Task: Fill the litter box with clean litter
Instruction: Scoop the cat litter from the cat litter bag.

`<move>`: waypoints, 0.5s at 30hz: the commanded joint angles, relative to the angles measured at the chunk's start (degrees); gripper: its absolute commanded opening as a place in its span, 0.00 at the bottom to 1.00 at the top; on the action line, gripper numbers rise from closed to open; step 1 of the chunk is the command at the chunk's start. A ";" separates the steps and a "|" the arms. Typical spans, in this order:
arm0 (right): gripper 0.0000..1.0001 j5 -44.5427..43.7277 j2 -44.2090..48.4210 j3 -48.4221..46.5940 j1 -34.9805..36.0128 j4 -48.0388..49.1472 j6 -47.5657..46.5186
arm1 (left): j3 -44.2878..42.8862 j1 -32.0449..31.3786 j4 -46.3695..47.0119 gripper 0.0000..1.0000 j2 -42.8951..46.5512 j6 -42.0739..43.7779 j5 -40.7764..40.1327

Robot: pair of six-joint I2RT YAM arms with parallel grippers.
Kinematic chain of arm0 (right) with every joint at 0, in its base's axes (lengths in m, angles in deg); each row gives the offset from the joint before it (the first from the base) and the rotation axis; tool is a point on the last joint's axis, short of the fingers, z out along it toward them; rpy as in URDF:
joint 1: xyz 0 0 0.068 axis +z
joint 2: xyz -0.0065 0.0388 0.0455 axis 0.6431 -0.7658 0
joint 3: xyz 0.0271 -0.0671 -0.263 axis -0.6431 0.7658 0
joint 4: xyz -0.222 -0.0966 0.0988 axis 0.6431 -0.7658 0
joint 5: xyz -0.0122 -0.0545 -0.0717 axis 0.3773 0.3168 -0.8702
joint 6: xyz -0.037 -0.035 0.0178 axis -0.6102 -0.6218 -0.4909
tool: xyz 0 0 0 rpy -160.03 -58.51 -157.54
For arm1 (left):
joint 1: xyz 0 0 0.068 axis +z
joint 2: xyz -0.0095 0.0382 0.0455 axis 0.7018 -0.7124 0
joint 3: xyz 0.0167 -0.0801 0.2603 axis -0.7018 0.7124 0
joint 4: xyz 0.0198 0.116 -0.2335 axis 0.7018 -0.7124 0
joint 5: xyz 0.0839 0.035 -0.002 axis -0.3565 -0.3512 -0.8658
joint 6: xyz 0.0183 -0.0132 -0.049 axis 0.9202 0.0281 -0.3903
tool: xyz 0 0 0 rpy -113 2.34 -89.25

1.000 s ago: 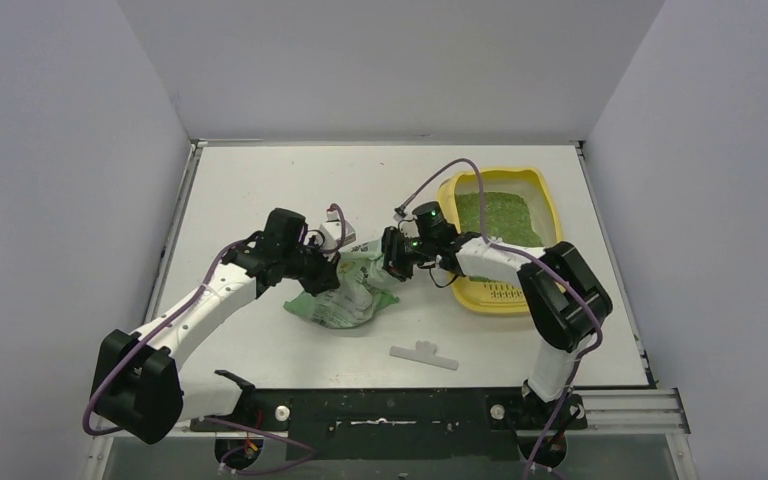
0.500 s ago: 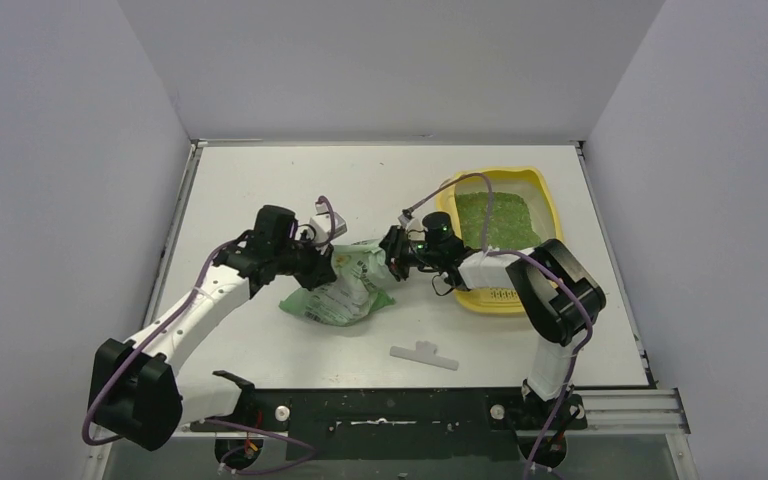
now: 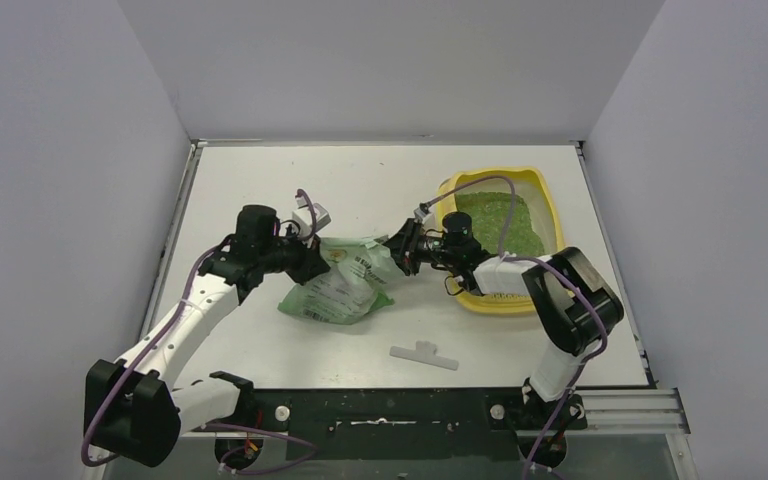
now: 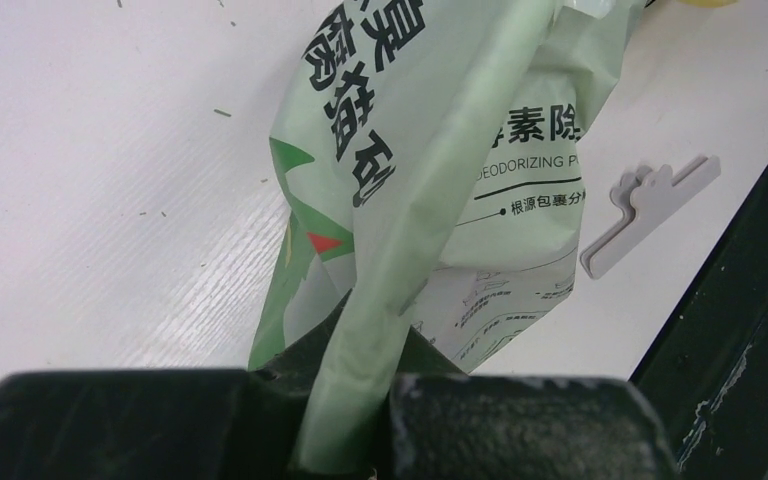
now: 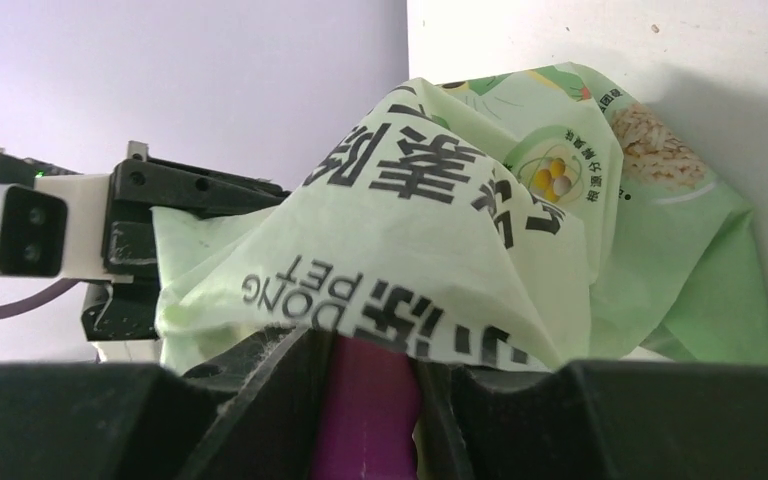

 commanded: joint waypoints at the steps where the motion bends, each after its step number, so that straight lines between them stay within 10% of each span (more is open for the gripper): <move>1: 0.00 2.10 7.00 0.23 -2.70 7.76 2.87 | -1.09 0.57 6.31 0.00 2.22 -0.86 1.79; 15: 0.00 3.75 16.37 2.70 -9.10 -0.10 1.16 | -2.06 0.94 4.65 0.00 2.89 2.23 3.04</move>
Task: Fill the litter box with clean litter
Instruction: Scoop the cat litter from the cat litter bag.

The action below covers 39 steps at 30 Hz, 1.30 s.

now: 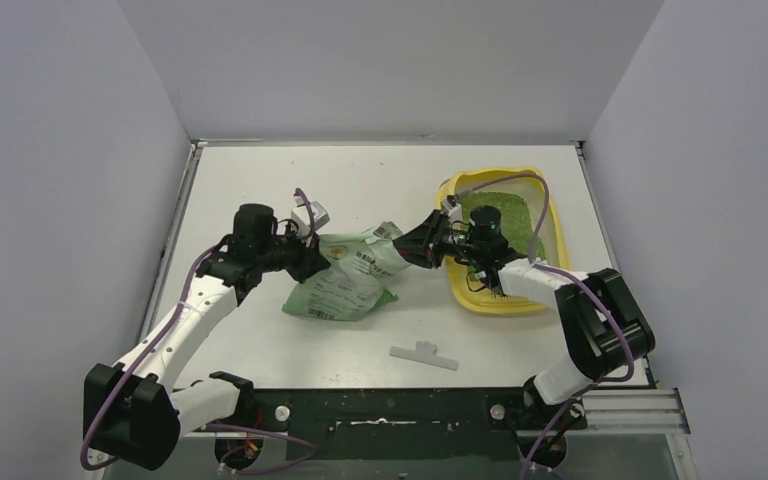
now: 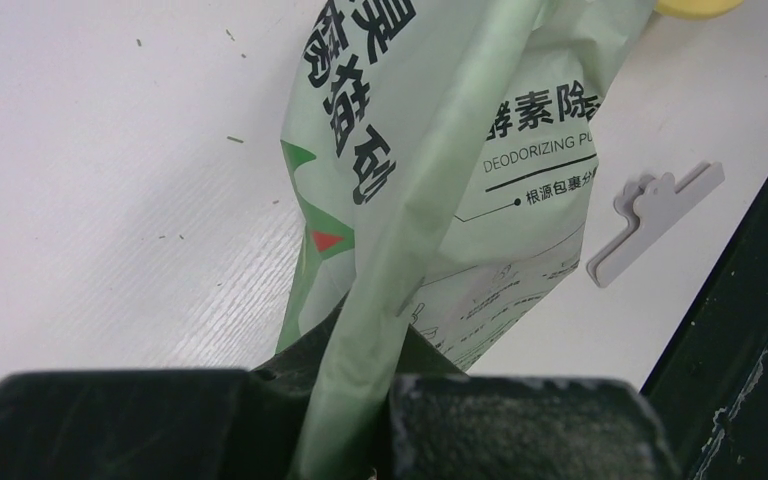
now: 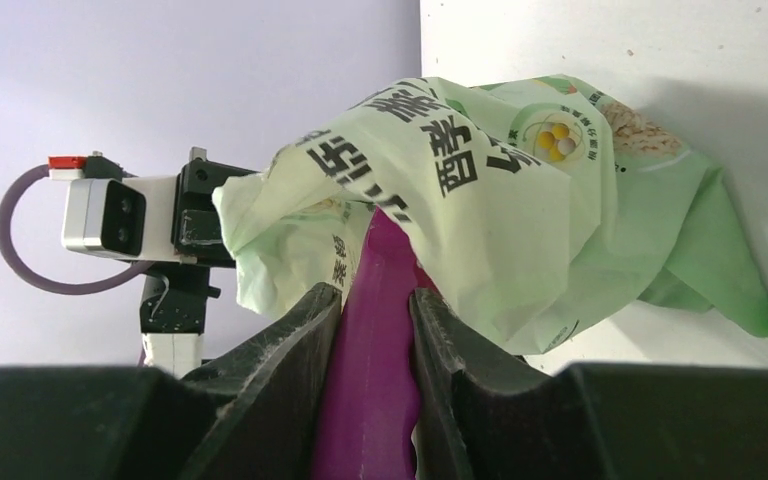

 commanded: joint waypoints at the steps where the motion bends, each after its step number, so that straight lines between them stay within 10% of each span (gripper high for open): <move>1: 0.00 1.92 6.36 -0.29 -2.78 6.80 2.25 | -2.13 0.42 2.94 0.00 2.07 0.96 2.54; 17: 0.00 5.64 16.57 2.51 -13.70 -0.95 2.02 | 0.25 -0.36 26.47 0.00 0.31 -5.35 12.42; 39: 0.00 10.67 22.57 8.83 -22.26 -3.69 1.47 | 1.13 -1.34 13.81 0.00 0.53 9.80 19.49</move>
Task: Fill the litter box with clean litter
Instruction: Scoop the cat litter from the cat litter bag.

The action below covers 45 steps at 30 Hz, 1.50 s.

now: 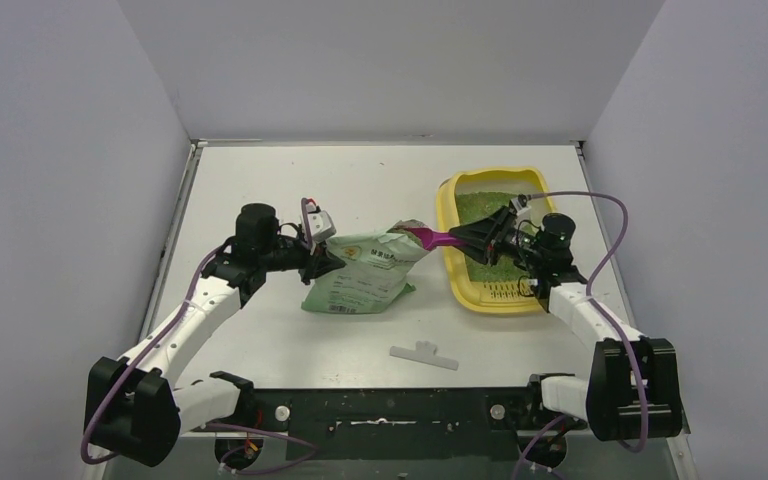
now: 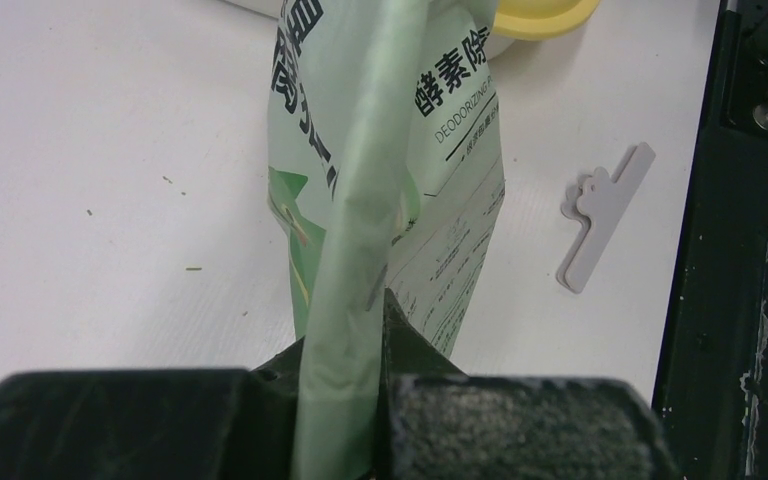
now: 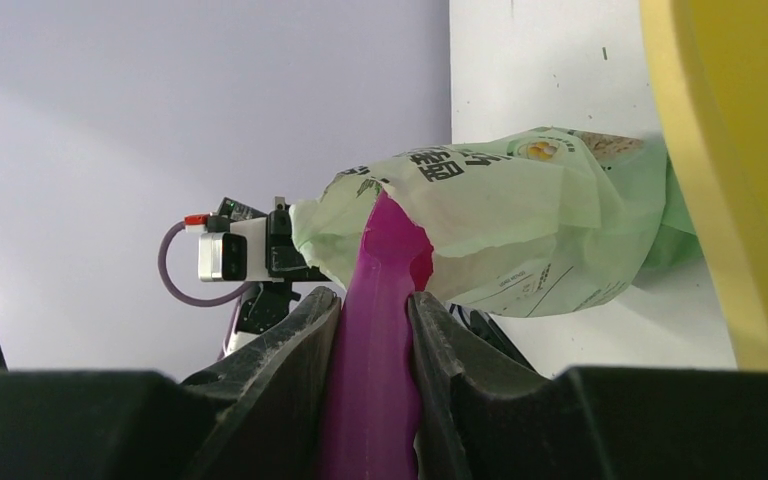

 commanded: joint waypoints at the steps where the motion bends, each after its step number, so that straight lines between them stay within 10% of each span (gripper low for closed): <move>1: 0.00 3.02 2.99 0.18 -1.90 3.51 0.62 | -1.23 -0.36 3.72 0.00 1.35 1.45 5.64; 45: 0.00 2.63 9.24 11.79 -6.46 26.34 17.38 | -0.90 -0.31 6.42 0.00 -0.26 1.25 10.28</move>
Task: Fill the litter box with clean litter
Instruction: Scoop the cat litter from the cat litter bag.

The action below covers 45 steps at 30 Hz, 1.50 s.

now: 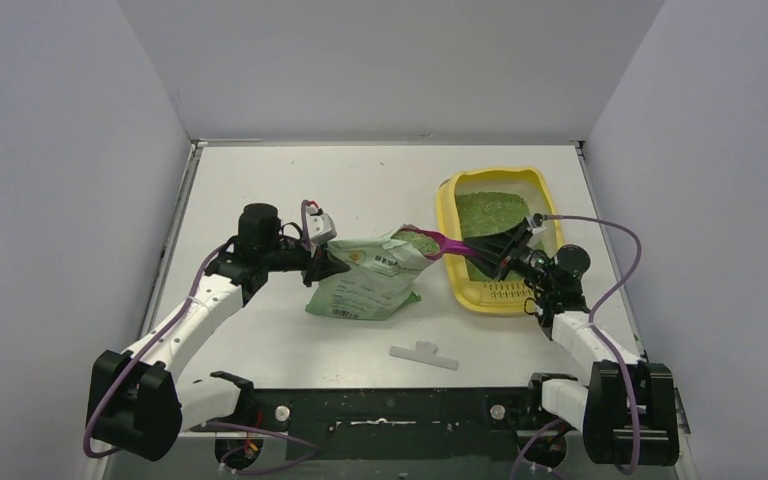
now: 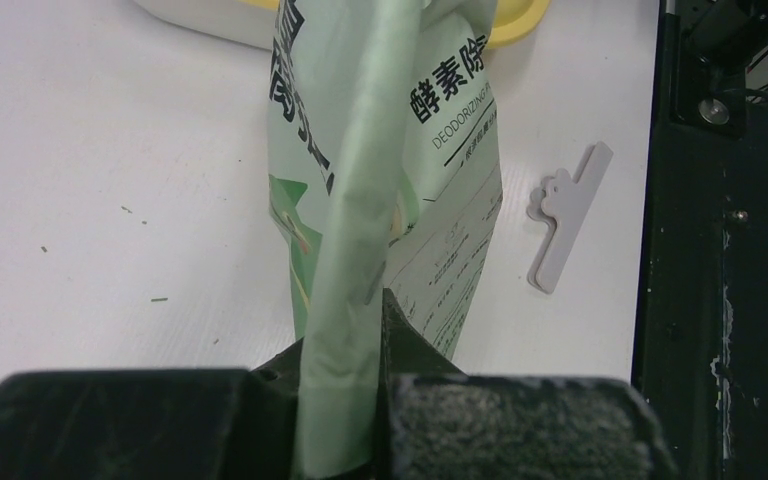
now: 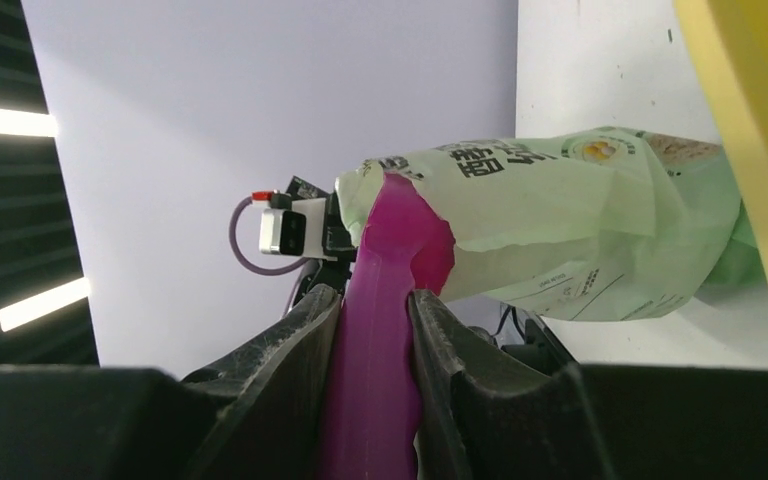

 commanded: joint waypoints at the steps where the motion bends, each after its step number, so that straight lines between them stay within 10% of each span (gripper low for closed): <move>1: 0.00 1.58 3.50 -2.02 -3.14 4.11 1.49 | -1.31 -0.25 4.73 0.00 1.33 0.90 4.66; 36: 0.00 15.40 15.49 -9.77 -21.93 -29.21 -14.51 | -2.79 -0.86 -1.55 0.00 1.97 3.80 -2.88; 45: 0.00 13.85 14.43 -16.35 -27.01 -42.25 -23.91 | -4.40 -1.42 -4.89 0.19 2.38 3.08 -6.34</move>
